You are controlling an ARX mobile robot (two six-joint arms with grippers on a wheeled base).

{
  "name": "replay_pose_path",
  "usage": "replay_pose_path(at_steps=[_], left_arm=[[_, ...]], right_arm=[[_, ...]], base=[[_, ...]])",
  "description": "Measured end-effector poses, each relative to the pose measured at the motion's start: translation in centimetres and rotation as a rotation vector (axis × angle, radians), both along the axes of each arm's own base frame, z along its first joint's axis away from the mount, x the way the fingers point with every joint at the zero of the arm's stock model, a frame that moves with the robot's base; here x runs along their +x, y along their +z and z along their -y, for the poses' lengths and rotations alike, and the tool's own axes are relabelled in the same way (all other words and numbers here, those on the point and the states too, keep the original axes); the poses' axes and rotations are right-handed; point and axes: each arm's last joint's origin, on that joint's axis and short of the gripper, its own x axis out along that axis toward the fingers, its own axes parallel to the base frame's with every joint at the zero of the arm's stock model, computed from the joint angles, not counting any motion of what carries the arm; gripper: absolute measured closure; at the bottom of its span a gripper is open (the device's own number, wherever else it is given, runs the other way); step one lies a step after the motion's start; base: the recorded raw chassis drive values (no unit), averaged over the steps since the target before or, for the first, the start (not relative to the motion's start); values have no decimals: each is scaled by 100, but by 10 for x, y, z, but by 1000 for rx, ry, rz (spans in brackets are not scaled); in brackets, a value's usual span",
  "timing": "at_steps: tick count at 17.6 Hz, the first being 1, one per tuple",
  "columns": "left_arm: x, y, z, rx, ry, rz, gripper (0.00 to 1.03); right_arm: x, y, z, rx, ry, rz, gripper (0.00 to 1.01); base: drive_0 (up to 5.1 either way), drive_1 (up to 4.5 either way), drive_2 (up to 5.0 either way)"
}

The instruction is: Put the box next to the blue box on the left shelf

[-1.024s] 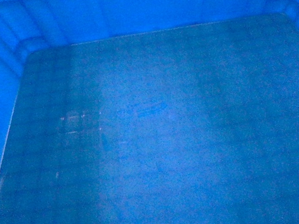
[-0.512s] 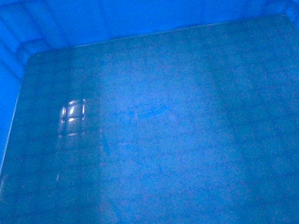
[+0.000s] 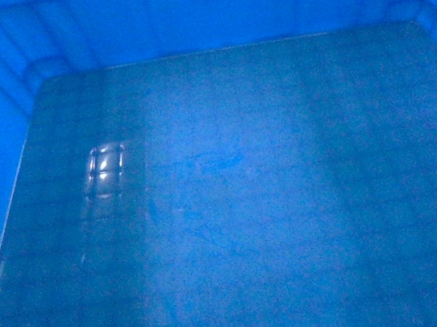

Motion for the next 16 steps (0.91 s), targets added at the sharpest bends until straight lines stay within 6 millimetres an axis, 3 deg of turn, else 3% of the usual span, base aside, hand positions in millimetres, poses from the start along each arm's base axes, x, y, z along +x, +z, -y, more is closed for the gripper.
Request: replay_pose_path(at_steps=[16], left_arm=[[0,0,0,0,2,-3,94]], right_arm=[[0,0,0,1,-2,2,83]], base=[[-2,416,-420]])
